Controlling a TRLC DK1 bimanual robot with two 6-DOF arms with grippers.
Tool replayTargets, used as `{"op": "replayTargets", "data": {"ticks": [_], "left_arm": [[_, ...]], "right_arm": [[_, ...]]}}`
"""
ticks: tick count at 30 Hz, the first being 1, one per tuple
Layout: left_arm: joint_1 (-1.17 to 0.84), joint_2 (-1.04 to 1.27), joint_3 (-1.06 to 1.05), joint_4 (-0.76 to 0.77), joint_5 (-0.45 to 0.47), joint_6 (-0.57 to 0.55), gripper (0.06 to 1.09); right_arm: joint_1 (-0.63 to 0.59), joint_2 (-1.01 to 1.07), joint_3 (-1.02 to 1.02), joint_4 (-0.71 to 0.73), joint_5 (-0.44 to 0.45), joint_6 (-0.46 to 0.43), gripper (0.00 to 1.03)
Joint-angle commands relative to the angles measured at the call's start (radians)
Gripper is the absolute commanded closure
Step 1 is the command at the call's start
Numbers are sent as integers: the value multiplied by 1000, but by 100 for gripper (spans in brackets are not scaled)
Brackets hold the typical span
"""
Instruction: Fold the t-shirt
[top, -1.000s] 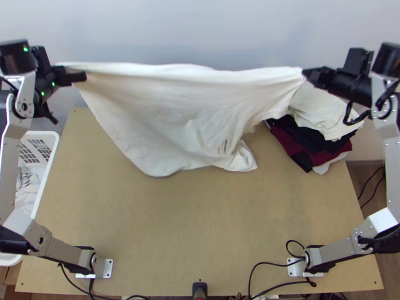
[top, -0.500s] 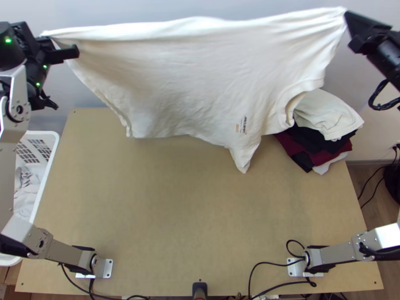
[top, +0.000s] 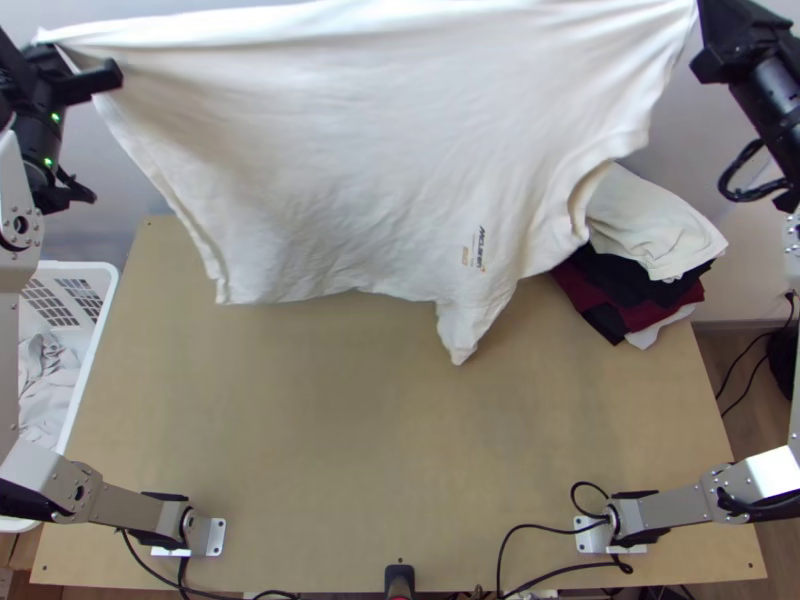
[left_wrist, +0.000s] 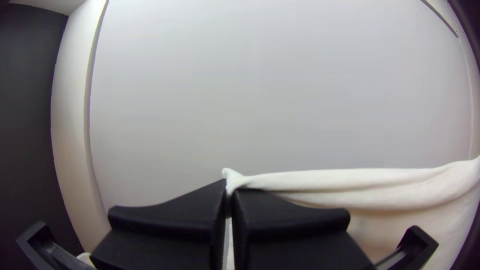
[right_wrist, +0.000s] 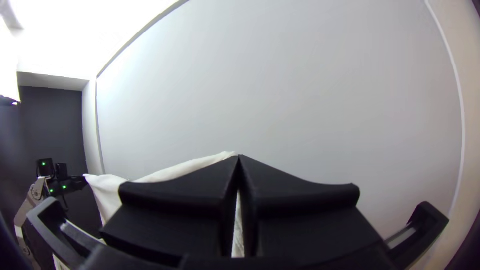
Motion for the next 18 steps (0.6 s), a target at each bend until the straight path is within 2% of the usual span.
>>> {"op": "replayTargets", "data": {"ticks": [1, 11, 14, 18], "left_arm": [[31, -2, 5, 86, -39, 0, 105], [59, 139, 14, 304, -38, -6, 105], [45, 125, 18, 290, -38, -12, 105], [3, 58, 18, 234, -38, -11, 105]], "right_arm": [[9, 34, 5, 100, 62, 6, 100], [24, 233, 48, 355, 145, 6, 100], [30, 224, 52, 348, 148, 8, 100], [25, 143, 52, 243, 142, 6, 100]]}}
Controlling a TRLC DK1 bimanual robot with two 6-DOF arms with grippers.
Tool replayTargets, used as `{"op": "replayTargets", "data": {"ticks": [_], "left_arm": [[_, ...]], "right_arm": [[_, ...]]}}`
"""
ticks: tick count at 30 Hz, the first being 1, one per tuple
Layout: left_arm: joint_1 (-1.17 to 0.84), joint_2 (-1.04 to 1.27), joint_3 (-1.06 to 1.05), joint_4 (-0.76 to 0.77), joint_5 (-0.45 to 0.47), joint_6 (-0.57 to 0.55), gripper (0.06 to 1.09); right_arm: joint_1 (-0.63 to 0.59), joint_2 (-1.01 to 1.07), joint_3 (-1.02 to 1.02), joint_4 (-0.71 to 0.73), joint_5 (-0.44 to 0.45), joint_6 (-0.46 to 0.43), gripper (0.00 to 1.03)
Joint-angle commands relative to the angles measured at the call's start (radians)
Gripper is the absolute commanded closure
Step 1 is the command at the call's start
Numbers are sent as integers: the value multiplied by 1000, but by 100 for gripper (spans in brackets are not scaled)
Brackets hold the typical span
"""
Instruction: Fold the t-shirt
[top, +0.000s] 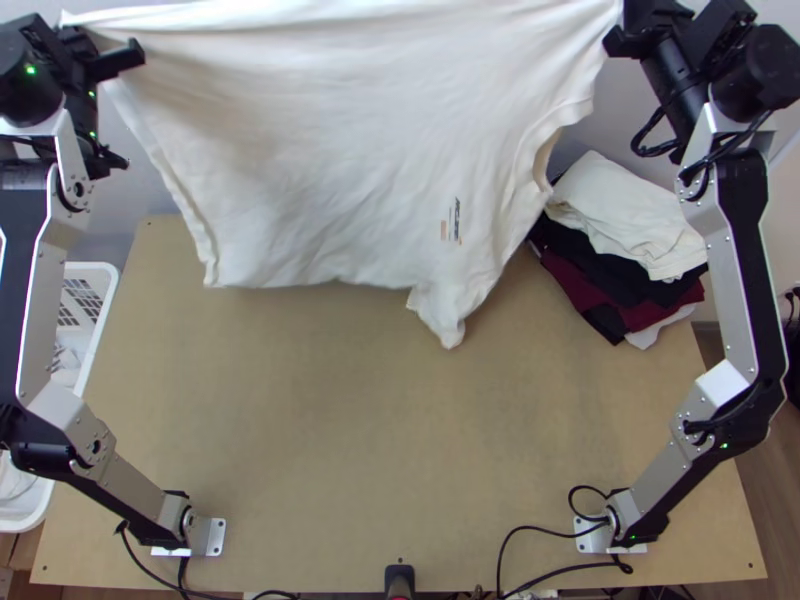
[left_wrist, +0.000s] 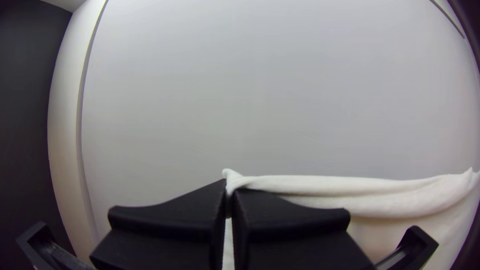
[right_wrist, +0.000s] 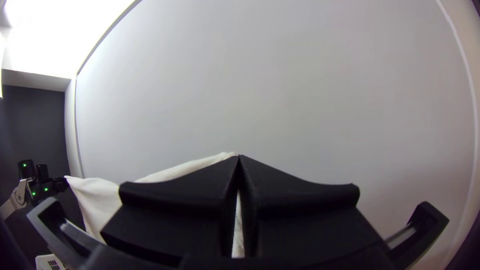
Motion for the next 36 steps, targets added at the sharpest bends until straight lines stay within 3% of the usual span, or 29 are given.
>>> {"op": "replayTargets", "data": {"ticks": [1, 13, 21, 30, 36], "left_arm": [[-23, -112, 26, -9, -34, -10, 105], [-141, -497, -64, -435, -24, -58, 105], [-148, -819, -314, -566, 38, -95, 105], [-147, -908, -543, -584, 81, -158, 105], [-136, -963, -949, -504, 173, -201, 105]], "right_arm": [[-23, -132, 36, -32, 29, 6, 100], [-129, -542, -44, -525, -141, -9, 100], [-154, -769, -146, -683, -144, -64, 100], [-154, -862, -450, -680, -146, -38, 100], [-140, -921, -910, -449, -147, 9, 100]]}}
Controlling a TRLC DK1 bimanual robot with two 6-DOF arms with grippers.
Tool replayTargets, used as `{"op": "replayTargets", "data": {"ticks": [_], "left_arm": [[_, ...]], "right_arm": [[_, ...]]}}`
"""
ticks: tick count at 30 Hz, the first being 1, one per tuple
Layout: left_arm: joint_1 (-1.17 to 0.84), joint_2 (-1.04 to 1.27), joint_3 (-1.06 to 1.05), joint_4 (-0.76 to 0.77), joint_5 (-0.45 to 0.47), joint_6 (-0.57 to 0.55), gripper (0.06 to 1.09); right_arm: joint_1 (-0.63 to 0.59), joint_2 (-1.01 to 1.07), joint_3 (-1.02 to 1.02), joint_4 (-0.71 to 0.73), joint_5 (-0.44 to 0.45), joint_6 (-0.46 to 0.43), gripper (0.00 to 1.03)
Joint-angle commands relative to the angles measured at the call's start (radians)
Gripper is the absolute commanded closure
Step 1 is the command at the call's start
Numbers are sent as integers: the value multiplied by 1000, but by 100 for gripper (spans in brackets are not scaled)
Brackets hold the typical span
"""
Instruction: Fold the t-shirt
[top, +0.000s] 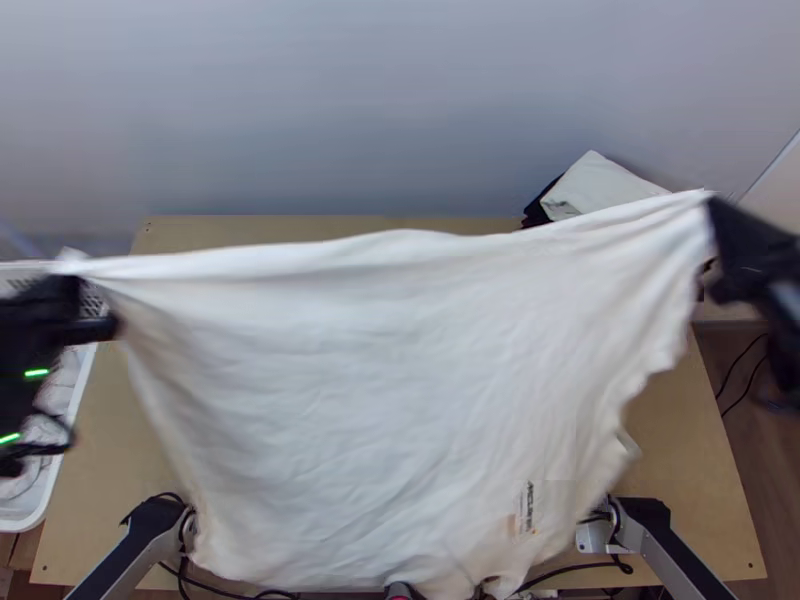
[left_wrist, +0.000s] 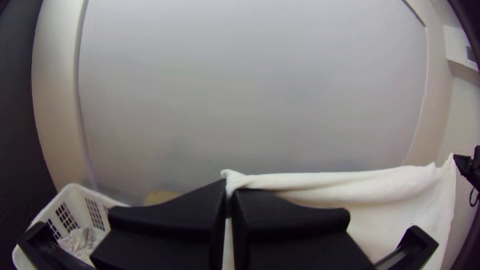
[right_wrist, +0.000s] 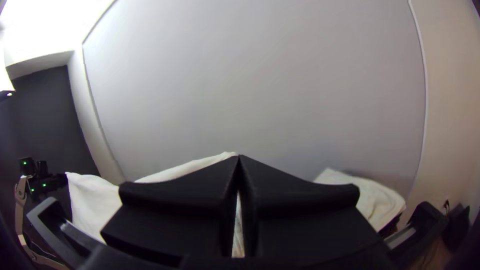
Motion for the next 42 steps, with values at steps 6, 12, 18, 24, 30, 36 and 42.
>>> {"op": "replayTargets", "data": {"ticks": [6, 12, 18, 24, 30, 36, 42], "left_arm": [[68, -18, -566, 270, 124, -51, 105], [200, 171, -681, 454, 207, -51, 105], [284, 402, -649, 651, 215, -48, 105], [341, 677, -474, 704, 218, -63, 105], [329, 853, -304, 724, 218, -64, 105], [323, 1034, -88, 668, 216, -64, 105], [318, 1206, 110, 633, 215, -63, 105]], "right_arm": [[57, 10, -503, 301, 22, 88, 100], [127, 185, -543, 393, 43, 123, 100], [224, 352, -489, 487, 107, 124, 100], [268, 570, -385, 577, 161, 120, 100], [247, 763, -220, 576, 196, 123, 100], [224, 960, 13, 505, 206, 117, 100], [239, 1099, 168, 475, 216, 108, 100]]}}
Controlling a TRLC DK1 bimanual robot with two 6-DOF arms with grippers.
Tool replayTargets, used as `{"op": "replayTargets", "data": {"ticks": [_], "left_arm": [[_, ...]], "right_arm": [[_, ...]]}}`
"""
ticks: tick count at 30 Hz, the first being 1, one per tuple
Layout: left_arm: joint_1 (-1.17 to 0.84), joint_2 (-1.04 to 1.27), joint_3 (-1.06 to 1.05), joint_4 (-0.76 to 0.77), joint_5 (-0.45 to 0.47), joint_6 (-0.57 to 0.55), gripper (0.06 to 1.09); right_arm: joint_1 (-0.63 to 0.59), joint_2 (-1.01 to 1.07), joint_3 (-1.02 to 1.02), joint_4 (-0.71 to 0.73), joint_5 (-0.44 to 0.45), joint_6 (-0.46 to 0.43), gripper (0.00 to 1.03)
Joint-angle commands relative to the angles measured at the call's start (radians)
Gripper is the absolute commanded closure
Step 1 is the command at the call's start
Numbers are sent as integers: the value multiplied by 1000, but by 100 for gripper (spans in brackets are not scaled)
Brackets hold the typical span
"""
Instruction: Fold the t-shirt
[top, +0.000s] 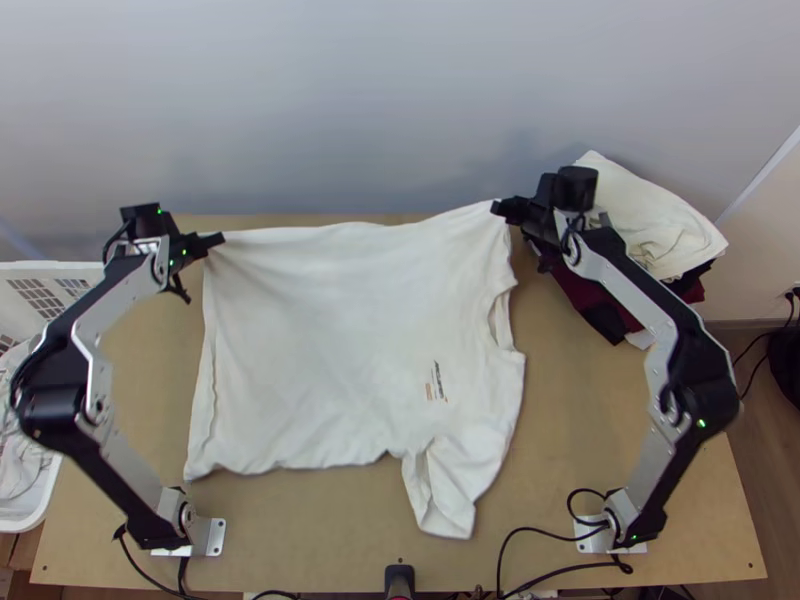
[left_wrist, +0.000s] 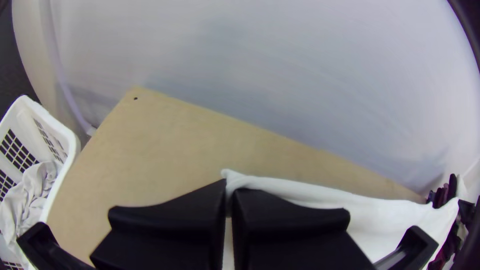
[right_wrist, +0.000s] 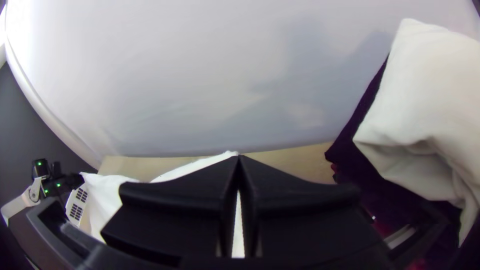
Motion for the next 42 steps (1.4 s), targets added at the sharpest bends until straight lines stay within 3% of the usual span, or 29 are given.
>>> {"op": "replayTargets", "data": {"ticks": [1, 13, 14, 16, 18, 19, 22, 25, 30, 33, 35, 36, 38, 42], "left_arm": [[4, 95, 122, -11, -10, -19, 105], [-10, 280, 362, -100, -30, -25, 105], [-12, 280, 365, -100, -30, -27, 101], [-15, 273, 368, -99, -30, -28, 88], [-15, 260, 363, -97, -30, -28, 63], [-16, 250, 359, -89, -31, -30, 53], [-10, 230, 363, -82, -36, -33, 19], [2, 209, 372, -85, -36, -51, 15], [27, 154, 397, -198, 12, -76, 15], [30, 100, 406, -300, 47, -91, 15], [37, 54, 389, -346, 79, -133, 15], [42, 22, 372, -356, 101, -159, 12], [51, -35, 340, -356, 156, -179, 10], [57, -171, 251, -359, 185, -180, 11]], "right_arm": [[4, 67, 95, -9, 29, 0, 100], [24, 256, 381, -149, 82, 9, 99], [24, 258, 387, -149, 80, 9, 94], [33, 247, 390, -163, 83, 12, 59], [52, 241, 394, -237, 100, 13, 18], [62, 239, 402, -273, 102, 3, 4], [84, 204, 384, -304, 102, -7, 3], [94, 139, 353, -309, 102, 23, 3], [121, -60, 269, -382, 97, 188, 4], [117, -178, 201, -453, 77, 484, 4], [82, -252, 111, -457, -36, 751, 4], [67, -279, 89, -474, -66, 799, 4], [55, -328, 55, -565, -73, 785, 6], [47, -453, -106, -629, -162, 530, 8]]}}
